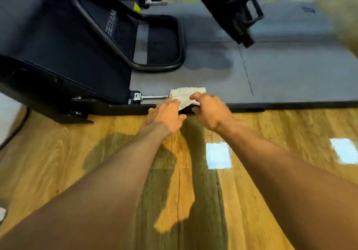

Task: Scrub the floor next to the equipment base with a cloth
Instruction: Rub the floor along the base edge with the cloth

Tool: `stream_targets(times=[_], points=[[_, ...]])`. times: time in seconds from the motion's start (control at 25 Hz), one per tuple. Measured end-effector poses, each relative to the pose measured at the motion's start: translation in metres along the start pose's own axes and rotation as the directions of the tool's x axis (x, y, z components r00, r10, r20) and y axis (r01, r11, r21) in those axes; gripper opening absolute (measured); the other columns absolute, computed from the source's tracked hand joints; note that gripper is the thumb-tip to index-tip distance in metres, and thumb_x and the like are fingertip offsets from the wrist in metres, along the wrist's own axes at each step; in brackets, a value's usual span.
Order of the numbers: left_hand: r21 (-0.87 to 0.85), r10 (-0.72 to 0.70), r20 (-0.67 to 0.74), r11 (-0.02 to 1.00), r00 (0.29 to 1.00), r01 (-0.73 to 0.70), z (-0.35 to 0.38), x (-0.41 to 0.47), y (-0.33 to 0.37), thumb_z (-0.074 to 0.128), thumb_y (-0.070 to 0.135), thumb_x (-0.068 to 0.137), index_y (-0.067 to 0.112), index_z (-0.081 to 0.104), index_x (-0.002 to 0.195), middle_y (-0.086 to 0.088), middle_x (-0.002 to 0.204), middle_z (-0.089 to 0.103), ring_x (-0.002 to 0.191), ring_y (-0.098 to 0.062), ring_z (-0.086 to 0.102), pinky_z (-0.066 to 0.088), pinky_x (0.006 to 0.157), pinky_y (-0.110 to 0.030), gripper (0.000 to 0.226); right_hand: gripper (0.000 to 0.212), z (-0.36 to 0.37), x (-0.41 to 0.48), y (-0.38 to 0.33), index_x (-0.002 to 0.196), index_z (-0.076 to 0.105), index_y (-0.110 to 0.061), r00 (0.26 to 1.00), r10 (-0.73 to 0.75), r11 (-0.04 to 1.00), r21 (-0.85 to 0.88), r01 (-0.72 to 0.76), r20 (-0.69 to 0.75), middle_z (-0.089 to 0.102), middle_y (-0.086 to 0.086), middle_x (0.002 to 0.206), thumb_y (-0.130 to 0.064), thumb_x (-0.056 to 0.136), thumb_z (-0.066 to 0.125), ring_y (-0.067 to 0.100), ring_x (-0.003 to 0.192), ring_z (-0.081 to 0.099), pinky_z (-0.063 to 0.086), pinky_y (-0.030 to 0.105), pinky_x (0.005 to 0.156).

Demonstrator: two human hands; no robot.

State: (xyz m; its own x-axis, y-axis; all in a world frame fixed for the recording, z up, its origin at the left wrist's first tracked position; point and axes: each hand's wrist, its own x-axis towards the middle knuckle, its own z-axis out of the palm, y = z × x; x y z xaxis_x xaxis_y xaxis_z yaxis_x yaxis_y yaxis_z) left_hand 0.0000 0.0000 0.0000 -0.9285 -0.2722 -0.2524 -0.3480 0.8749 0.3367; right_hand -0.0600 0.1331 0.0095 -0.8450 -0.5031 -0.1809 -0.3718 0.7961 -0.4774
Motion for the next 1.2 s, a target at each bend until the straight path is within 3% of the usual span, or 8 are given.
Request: stream_targets(times=[0.2,0.28,0.44,0.6,0.72,0.84,1.04,1.2], points=[[0.364,0.184,-0.141,0.923,0.973,-0.122,0.039,0.047,-0.002,0.06,0.023,0.091,0.013,0.045,0.133,-0.011,0.13,0.048,0.119,-0.03,0.046,0.035,0.095,-0.041,0.046,0.055,0.038,0.046,0.021,0.138,0.039,-0.023,0.998,-0.055,0.96,-0.274,0.061,0.026,0.03,0.006,0.15,-0.014,0.087,0.058,0.031,0.134,0.033,0.033,0.044,0.103],[0.473,0.274,-0.197,0.868,0.941,-0.154,0.039,0.054,-0.005,0.05,0.009,0.092,0.009,0.054,0.124,-0.012,0.121,0.052,0.113,-0.032,0.05,0.037,0.089,-0.039,0.032,0.046,0.046,0.053,0.02,0.13,0.044,-0.021,0.995,-0.088,0.915,-0.399,0.062,-0.048,0.039,0.009,0.14,-0.012,0.087,0.057,0.034,0.126,0.037,0.035,0.043,0.095],[0.405,0.303,-0.231,0.894,0.924,-0.192,0.023,0.046,-0.008,0.044,0.008,0.094,0.007,0.059,0.116,-0.012,0.114,0.055,0.101,-0.034,0.057,0.038,0.072,-0.04,0.026,0.024,0.043,0.051,0.01,0.112,0.055,-0.014,0.948,-0.233,0.83,-0.552,0.078,-0.216,0.055,0.011,0.111,-0.014,0.089,0.051,0.033,0.104,0.049,0.032,0.04,0.082],[0.122,0.201,-0.3,0.978,0.932,-0.172,0.017,0.002,-0.059,0.05,0.017,0.092,0.011,0.056,0.114,-0.01,0.115,0.05,0.09,-0.039,0.059,0.044,0.069,-0.044,0.024,0.02,0.07,0.013,-0.026,0.101,0.059,-0.011,0.908,-0.306,0.889,-0.428,0.164,-0.287,0.059,0.012,0.097,-0.022,0.084,0.055,0.035,0.092,0.054,0.035,0.041,0.076],[-0.068,0.188,-0.334,0.972,0.924,-0.223,0.019,-0.048,-0.12,0.056,0.016,0.089,0.011,0.06,0.108,-0.008,0.11,0.052,0.087,-0.029,0.058,0.048,0.076,-0.045,0.02,0.023,0.107,-0.016,-0.066,0.1,0.056,-0.012,0.906,-0.365,0.91,-0.288,0.298,-0.215,0.055,0.01,0.097,-0.029,0.084,0.055,0.031,0.092,0.052,0.047,0.04,0.07],[-0.085,0.07,-0.358,0.991,0.931,-0.108,0.017,-0.09,-0.187,0.062,0.012,0.084,0.01,0.065,0.103,-0.006,0.106,0.057,0.091,-0.024,0.057,0.047,0.079,-0.039,0.02,0.025,0.148,-0.022,-0.118,0.103,0.052,-0.015,0.886,-0.459,0.868,-0.239,0.435,-0.057,0.053,0.007,0.104,-0.033,0.086,0.052,0.025,0.096,0.051,0.047,0.038,0.068],[-0.14,-0.158,-0.185,0.981,0.97,0.133,0.008,-0.131,-0.269,0.069,0.022,0.083,0.016,0.066,0.115,-0.005,0.115,0.059,0.104,-0.023,0.059,0.044,0.092,-0.031,0.032,0.02,0.203,-0.016,-0.173,0.108,0.052,-0.02,0.831,-0.521,0.804,-0.214,0.554,0.195,0.056,0.003,0.119,-0.03,0.091,0.051,0.025,0.11,0.052,0.044,0.037,0.087],[0.14,-0.415,0.152,0.908,0.897,0.396,0.001,-0.147,-0.315,0.071,0.049,0.078,0.029,0.023,0.148,-0.012,0.152,0.027,0.135,-0.032,0.034,0.034,0.108,-0.044,0.087,0.037,0.226,-0.019,-0.172,0.12,0.047,-0.021,0.903,-0.422,0.883,-0.188,0.43,0.08,0.052,0.008,0.126,-0.041,0.09,0.056,0.028,0.115,0.048,0.039,0.041,0.094]])
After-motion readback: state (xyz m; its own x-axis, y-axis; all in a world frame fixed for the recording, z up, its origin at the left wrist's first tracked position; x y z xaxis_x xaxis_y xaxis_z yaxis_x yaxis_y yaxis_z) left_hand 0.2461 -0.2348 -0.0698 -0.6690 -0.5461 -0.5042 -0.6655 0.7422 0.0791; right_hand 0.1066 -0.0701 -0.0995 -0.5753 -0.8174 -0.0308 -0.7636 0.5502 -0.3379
